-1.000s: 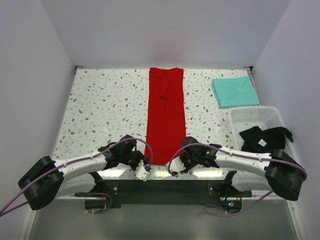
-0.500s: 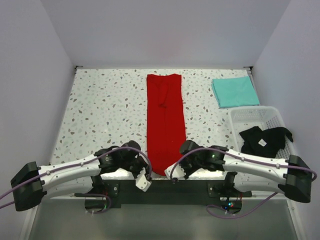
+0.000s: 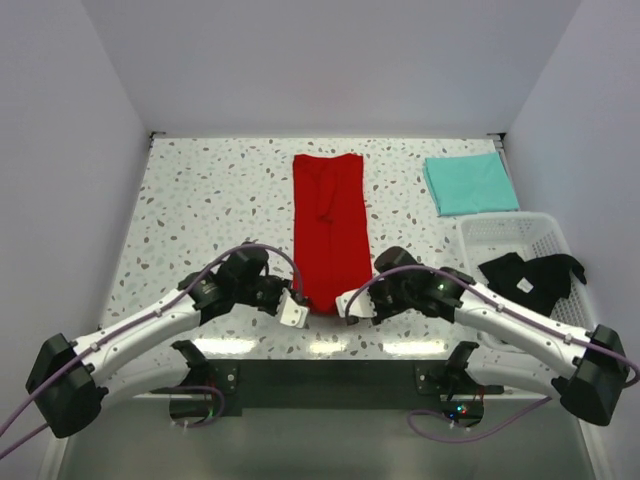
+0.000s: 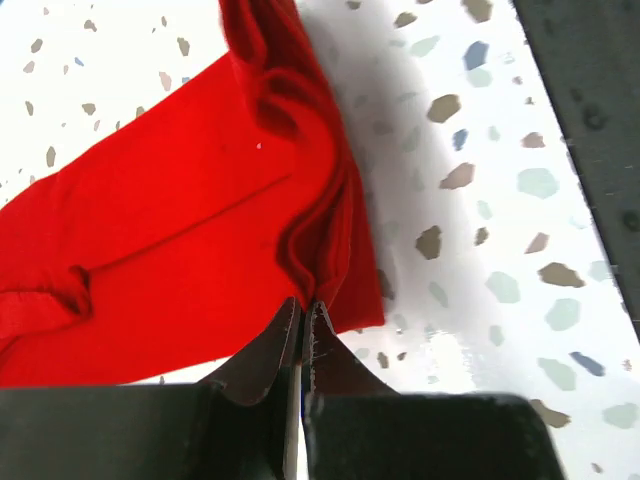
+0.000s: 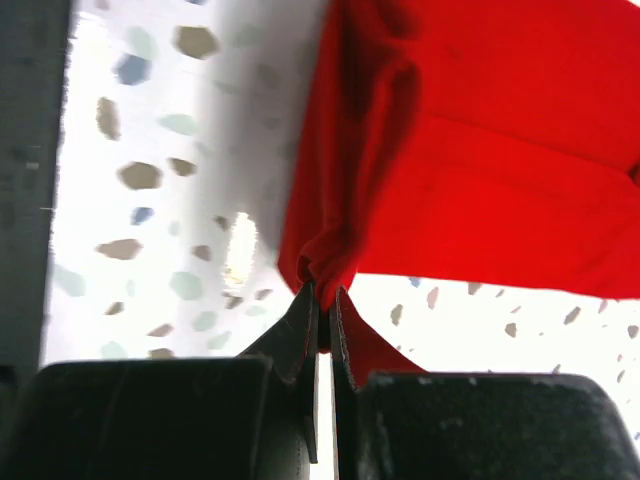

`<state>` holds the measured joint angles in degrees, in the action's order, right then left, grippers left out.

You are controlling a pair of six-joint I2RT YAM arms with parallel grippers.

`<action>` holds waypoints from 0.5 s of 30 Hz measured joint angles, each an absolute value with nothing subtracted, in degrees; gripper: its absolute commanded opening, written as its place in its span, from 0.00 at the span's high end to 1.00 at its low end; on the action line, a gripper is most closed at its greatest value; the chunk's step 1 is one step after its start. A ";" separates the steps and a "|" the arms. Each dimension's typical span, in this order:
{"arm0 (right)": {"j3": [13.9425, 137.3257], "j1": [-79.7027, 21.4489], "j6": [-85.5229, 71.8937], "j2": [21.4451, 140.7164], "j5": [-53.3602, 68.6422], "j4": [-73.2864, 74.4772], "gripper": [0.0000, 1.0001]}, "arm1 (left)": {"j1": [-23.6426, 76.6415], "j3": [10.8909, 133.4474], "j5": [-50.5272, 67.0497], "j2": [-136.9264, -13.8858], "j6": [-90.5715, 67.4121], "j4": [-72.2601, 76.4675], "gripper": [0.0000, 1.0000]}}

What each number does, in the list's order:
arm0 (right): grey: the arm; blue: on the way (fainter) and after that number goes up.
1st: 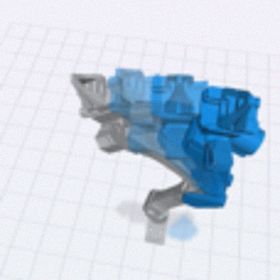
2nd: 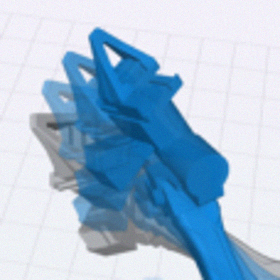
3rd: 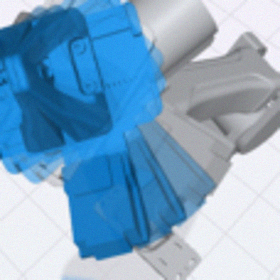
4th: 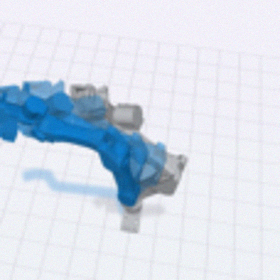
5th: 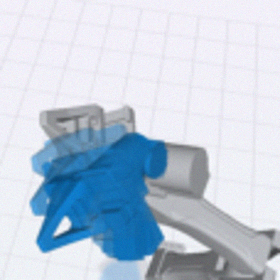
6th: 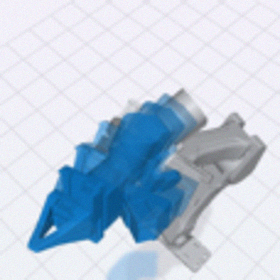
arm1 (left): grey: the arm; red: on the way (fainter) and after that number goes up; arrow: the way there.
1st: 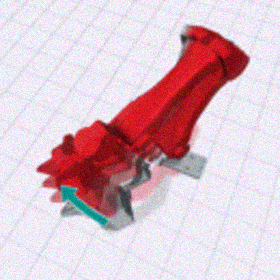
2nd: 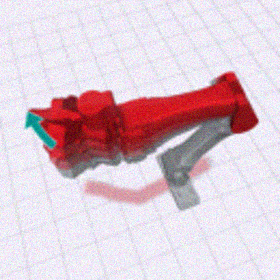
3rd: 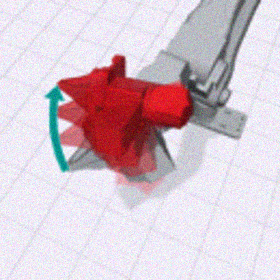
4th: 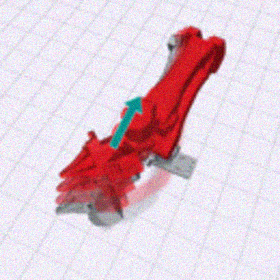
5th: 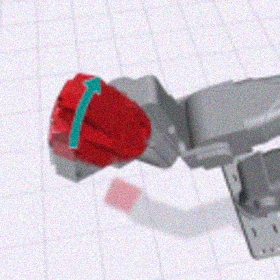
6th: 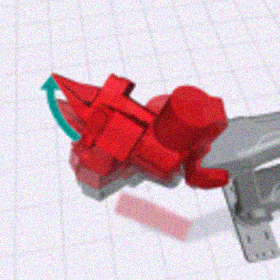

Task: Fold and stack the t-shirts
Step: Fold the tshirt

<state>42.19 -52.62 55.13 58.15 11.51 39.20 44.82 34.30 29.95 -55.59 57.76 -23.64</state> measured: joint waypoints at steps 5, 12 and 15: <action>46.28 -45.39 59.35 64.55 12.53 36.82 1.00 | 40.32 36.01 30.94 -61.08 59.81 -21.10 1.00; 50.09 -36.99 65.12 73.30 14.94 31.97 1.00 | 31.92 40.34 32.01 -69.95 65.21 -16.34 1.00; 53.63 -34.26 66.52 78.54 16.27 30.44 1.00 | 30.17 41.58 32.45 -72.49 67.26 -14.17 1.00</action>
